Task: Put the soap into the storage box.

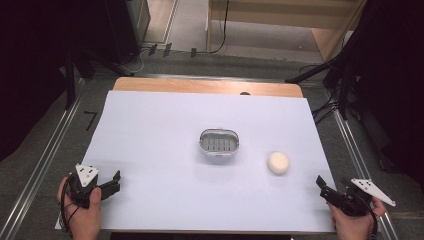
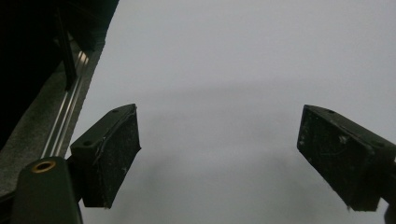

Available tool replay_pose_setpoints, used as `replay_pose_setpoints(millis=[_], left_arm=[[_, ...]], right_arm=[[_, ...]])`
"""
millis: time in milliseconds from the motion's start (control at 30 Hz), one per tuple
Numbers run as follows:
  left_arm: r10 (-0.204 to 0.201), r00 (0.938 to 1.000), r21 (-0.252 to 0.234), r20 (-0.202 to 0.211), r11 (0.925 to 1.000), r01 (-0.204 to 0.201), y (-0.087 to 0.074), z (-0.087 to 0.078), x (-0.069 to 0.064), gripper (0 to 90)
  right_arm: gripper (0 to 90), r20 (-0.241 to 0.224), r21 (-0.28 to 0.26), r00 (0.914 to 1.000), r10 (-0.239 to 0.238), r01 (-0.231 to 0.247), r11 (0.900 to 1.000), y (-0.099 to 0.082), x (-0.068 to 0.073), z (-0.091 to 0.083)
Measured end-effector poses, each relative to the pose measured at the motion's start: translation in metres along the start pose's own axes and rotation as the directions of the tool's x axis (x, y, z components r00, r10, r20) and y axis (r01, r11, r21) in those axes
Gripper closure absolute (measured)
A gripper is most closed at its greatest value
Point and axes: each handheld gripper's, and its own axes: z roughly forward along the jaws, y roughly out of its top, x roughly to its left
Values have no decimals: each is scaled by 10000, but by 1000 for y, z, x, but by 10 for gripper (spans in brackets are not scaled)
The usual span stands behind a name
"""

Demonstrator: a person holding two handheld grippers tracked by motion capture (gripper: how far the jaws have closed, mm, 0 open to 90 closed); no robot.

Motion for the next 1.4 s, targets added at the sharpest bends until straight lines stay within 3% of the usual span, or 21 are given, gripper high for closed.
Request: replay_pose_setpoints(millis=[200,567,733,1400], left_arm=[[56,10000,43,-19,10000,-56,0,0,0,141],[120,9999,51,-68,9999,-119,0,0,-1,142],[151,9999,48,-66,9999,-151,0,0,-2,142],[186,9998,25,-84,9998,-186,0,0,-2,143]], right_arm=[[127,103,174,9994,-343,341,9993,1,5,1],[127,-357,239,9992,-181,189,9995,6,17,3],[129,-471,273,9979,-448,461,9986,7,25,6],[130,-758,528,9943,-744,785,9955,10,45,13]])
